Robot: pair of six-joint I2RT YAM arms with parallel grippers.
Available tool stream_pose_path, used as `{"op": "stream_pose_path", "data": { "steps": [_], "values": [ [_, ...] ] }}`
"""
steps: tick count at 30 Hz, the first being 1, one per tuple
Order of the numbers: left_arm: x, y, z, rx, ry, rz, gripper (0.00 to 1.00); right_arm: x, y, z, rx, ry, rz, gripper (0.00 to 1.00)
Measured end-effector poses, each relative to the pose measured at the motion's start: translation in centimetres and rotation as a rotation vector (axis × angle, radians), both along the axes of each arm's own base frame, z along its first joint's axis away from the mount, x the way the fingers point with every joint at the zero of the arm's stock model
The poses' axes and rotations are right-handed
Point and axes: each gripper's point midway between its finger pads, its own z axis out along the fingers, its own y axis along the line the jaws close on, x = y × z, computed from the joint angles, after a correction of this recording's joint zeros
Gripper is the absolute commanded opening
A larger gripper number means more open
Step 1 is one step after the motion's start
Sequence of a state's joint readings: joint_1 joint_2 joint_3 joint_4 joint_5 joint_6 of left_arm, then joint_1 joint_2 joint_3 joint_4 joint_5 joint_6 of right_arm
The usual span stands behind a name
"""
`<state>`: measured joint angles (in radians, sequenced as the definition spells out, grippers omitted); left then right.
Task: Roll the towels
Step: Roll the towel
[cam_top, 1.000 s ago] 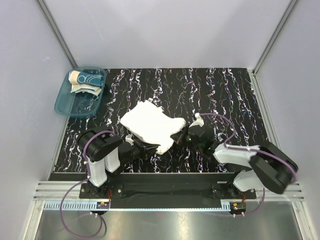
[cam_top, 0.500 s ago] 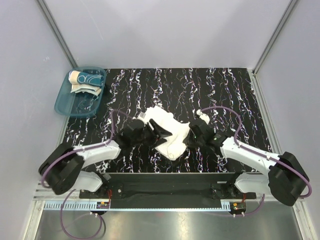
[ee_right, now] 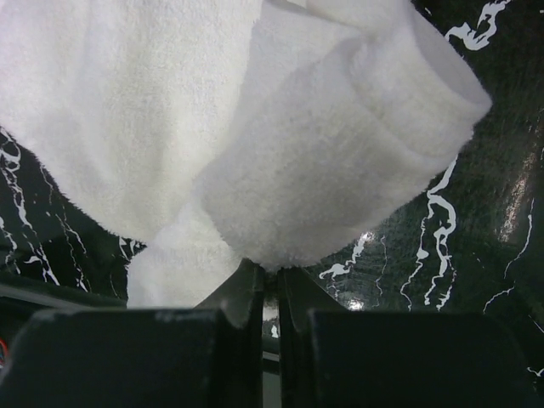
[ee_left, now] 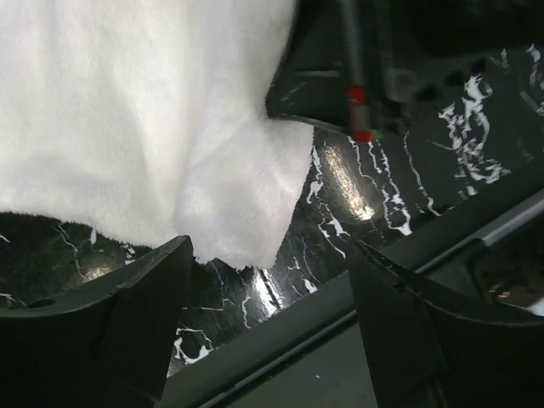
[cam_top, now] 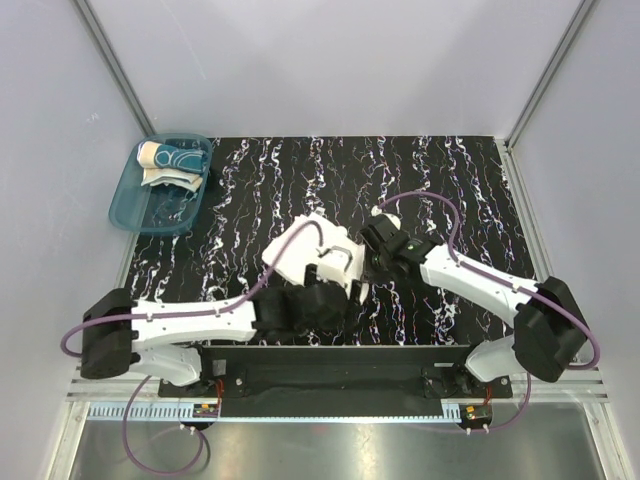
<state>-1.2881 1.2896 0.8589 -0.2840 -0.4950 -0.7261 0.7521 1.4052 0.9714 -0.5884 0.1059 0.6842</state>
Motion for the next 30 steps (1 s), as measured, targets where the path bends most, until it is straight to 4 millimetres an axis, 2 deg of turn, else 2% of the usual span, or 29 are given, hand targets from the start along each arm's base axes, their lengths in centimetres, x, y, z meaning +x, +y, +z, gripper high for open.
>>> {"op": "stream_pose_path", "data": {
  "steps": [3,6,9,15,22,24,25,27,28,30],
  "values": [
    [-0.2,-1.3,-0.3,0.109,-0.093,-0.035,0.79,-0.4,-0.1,-0.6,-0.02,0.033,0.013,0.0],
    [0.1,-2.2,-0.9,0.192,-0.154,-0.053,0.85,-0.7,-0.1,-0.7,-0.029,0.054,0.022,0.0],
    [0.6,-2.1,-1.7,0.257,-0.193,-0.068,0.89,-0.9,0.0,-0.6,-0.024,0.062,0.03,0.0],
    [0.9,-2.1,-2.4,0.278,-0.224,-0.085,0.89,-1.1,0.0,-0.4,-0.023,0.074,0.035,0.0],
    [-0.6,-0.8,-7.5,0.316,-0.145,-0.134,0.82,-0.9,-0.5,-0.2,-0.02,0.095,0.017,0.0],
    [-1.0,-0.2,-8.6,0.323,-0.121,-0.137,0.78,-0.7,-0.8,-0.1,-0.018,0.101,0.006,0.0],
    [-1.2,0.1,-9.1,0.323,-0.109,-0.136,0.68,-0.6,-0.9,-0.1,-0.017,0.102,0.001,0.0],
    [-1.5,0.6,-9.9,0.325,-0.093,-0.135,0.6,-0.5,-1.1,0.0,-0.016,0.105,-0.005,0.0],
    [-1.6,0.8,-10.1,0.327,-0.088,-0.135,0.49,-0.5,-1.1,0.0,-0.017,0.106,-0.007,0.0],
    [-1.7,0.8,-10.4,0.321,-0.083,-0.134,0.48,-0.5,-1.1,0.1,-0.016,0.108,-0.006,0.0]
  ]
}}
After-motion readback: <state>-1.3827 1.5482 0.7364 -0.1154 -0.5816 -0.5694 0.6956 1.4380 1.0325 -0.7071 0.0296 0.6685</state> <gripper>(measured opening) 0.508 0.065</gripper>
